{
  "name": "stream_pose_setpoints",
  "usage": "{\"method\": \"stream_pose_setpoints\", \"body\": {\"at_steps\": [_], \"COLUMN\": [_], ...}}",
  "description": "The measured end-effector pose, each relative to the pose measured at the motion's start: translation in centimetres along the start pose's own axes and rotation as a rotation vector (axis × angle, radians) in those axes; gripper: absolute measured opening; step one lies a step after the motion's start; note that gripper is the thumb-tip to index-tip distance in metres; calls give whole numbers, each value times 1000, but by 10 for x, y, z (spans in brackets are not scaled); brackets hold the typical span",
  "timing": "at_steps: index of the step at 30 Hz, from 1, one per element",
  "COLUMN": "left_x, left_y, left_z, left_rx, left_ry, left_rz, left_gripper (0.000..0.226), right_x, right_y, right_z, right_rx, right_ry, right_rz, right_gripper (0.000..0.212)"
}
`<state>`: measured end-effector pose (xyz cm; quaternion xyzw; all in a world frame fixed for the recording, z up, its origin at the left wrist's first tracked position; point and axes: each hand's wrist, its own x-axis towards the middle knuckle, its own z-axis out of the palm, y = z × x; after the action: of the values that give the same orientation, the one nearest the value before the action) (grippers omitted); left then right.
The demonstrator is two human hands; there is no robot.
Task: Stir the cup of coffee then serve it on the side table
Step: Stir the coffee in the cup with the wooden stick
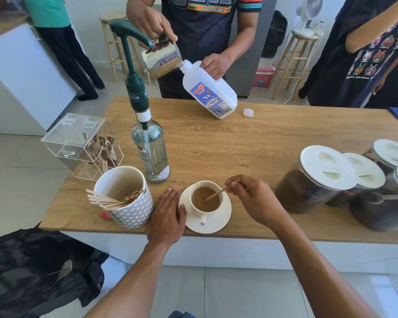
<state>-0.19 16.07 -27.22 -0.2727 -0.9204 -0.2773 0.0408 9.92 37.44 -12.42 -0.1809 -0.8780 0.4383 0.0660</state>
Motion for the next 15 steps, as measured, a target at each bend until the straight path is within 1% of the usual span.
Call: {"method": "stream_pose_setpoints", "body": {"at_steps": [1,4,8,12,15], "left_x": [0,0,-1,-1,-2], "left_y": [1,2,2,3,1], "left_z": [0,-1,-2,-3,-3], "left_rx": [-2,0,1,2,1], "left_ry": [2,15,13,14,14], "left_rz": [2,5,0,4,-5], "left_gripper": [51,50,52,52,52], "right_x": [0,2,2,3,2], "right_y": [1,2,-1,0,-2], "right_z": [0,-2,4,1,4], "right_rx": [-3,-8,-14,-17,-11], "right_ry": [4,85,13,75,26], "right_rz": [9,28,5,19,-1], "right_gripper": [22,21,22,22,21]}}
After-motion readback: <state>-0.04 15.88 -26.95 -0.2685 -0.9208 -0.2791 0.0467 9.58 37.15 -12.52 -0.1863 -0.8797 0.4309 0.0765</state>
